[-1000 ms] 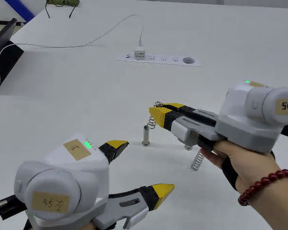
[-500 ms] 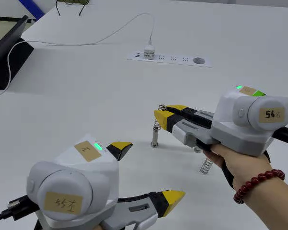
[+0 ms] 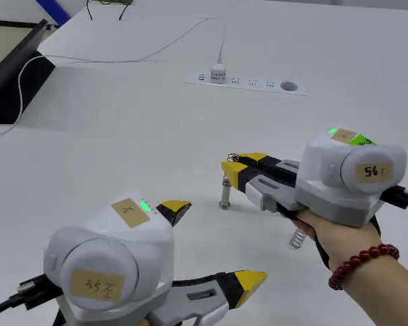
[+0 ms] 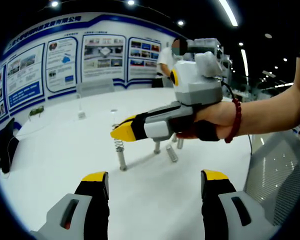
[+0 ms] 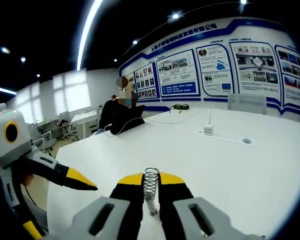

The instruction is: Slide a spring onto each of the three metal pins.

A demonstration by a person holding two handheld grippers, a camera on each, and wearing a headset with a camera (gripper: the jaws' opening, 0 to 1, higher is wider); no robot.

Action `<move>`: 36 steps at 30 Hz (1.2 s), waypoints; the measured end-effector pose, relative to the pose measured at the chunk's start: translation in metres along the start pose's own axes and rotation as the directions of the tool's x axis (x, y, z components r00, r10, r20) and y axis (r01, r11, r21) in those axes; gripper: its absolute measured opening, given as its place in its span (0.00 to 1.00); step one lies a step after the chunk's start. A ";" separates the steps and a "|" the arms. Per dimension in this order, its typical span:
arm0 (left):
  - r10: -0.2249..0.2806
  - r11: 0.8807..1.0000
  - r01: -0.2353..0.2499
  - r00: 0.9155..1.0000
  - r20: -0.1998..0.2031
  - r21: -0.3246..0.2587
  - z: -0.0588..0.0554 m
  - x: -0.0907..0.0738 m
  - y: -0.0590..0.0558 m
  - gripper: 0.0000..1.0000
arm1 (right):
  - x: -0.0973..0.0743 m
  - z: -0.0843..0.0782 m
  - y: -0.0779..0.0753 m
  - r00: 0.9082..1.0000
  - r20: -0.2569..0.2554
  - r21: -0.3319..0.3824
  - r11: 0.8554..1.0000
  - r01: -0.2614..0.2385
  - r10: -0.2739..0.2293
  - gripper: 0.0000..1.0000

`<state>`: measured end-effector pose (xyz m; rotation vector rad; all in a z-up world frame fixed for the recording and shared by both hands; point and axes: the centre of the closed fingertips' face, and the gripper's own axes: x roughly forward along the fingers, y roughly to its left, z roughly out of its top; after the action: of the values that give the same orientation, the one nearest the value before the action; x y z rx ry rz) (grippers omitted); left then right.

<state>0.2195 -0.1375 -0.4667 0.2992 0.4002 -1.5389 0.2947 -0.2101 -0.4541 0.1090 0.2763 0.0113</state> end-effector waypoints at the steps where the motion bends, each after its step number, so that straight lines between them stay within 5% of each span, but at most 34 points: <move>1: -0.002 1.000 0.002 1.000 0.000 0.000 0.000 0.000 0.000 0.76 | 0.000 -0.001 0.001 1.000 -0.002 -0.006 1.000 -0.001 0.001 0.11; 13: 0.001 1.000 -0.001 1.000 -0.004 0.002 -0.001 0.000 0.000 0.76 | 0.000 -0.007 0.004 0.999 -0.048 -0.111 0.994 0.002 -0.008 0.12; 36: 0.002 1.000 -0.001 1.000 -0.018 0.010 -0.003 -0.001 0.001 0.74 | 0.007 -0.033 0.003 0.991 -0.130 -0.116 0.993 0.005 -0.020 0.12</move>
<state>0.2199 -0.1353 -0.4694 0.3211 0.4067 -1.5380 0.2925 -0.2032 -0.4868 -0.0089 0.4069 0.0217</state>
